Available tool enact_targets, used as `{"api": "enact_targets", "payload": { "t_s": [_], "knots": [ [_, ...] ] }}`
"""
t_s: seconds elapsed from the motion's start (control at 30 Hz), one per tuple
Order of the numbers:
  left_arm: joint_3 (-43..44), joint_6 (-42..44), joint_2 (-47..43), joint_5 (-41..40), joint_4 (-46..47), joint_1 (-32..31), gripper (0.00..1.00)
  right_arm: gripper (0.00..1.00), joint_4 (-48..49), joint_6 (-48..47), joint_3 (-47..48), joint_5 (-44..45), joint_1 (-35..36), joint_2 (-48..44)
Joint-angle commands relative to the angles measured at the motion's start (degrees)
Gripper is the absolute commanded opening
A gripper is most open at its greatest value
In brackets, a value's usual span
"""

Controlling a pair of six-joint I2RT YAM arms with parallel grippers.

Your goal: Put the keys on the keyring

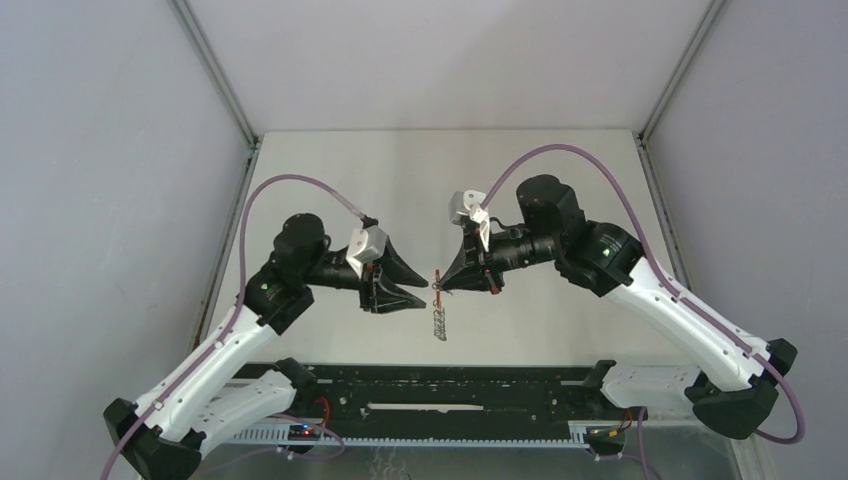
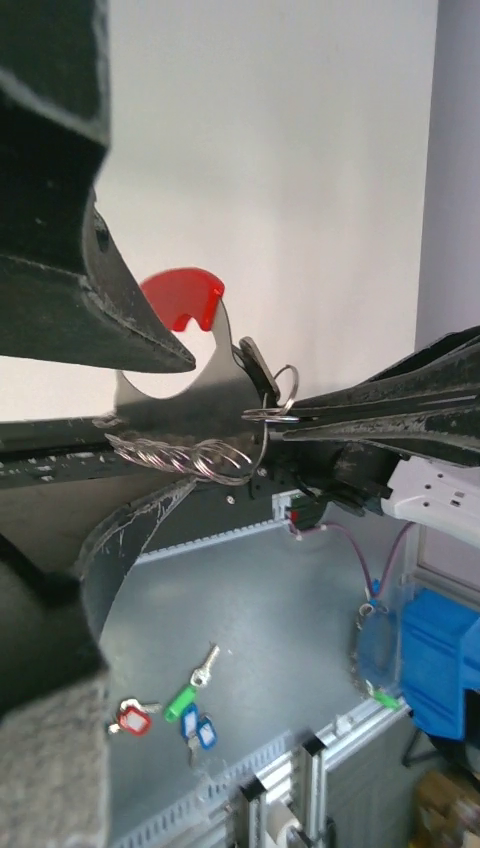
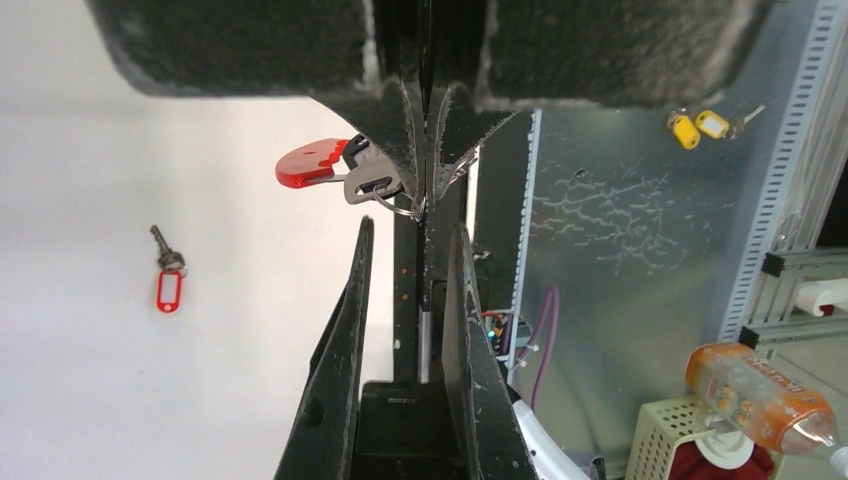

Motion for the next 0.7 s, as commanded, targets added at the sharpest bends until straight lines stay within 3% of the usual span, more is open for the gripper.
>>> {"api": "enact_targets", "payload": {
  "t_s": [0.0, 0.2, 0.47, 0.67],
  "knots": [
    [7.7, 16.2, -2.2, 2.7, -16.4, 2.3, 0.47, 0.0, -5.4, -2.3, 6.0, -3.2, -0.4, 1.9],
    [14.0, 36.9, -0.7, 1.9, -28.3, 4.3, 0.48, 0.0, -10.9, -3.7, 9.4, -9.9, -0.1, 5.3],
    [16.1, 49.2, 1.6, 4.3, -29.9, 0.7, 0.5, 0.0, -10.7, -2.8, 10.8, -14.6, 1.2, 8.1],
    [17.2, 53.1, 2.5, 4.5, -32.5, -2.2, 0.51, 0.0, -10.8, -2.6, 11.7, -17.0, 1.8, 9.8]
  ]
}}
